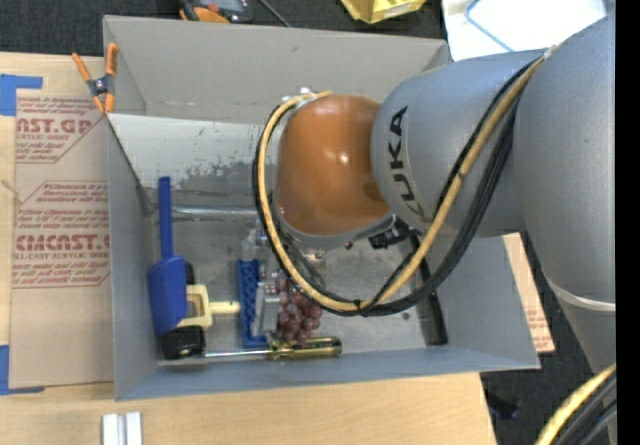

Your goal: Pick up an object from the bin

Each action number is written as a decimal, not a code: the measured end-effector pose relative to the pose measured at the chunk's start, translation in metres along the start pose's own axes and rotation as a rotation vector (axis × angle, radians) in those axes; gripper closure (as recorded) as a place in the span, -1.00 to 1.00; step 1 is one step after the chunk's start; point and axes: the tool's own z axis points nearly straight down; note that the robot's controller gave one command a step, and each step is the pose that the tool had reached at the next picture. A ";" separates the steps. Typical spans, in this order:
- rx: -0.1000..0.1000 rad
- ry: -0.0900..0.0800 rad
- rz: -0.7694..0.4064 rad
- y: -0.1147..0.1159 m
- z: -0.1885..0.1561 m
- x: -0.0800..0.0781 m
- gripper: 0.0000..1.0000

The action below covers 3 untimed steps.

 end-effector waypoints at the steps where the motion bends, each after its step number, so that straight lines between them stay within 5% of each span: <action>1: -0.003 -0.014 -0.152 -0.041 0.093 0.016 -1.00; 2: 0.000 -0.015 -0.467 -0.063 0.030 0.017 -1.00; 3: -0.005 -0.021 -0.168 -0.040 0.090 0.014 -1.00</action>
Offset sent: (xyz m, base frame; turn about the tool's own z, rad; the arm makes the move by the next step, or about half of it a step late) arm -0.0180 -0.0626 -0.0322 -0.4678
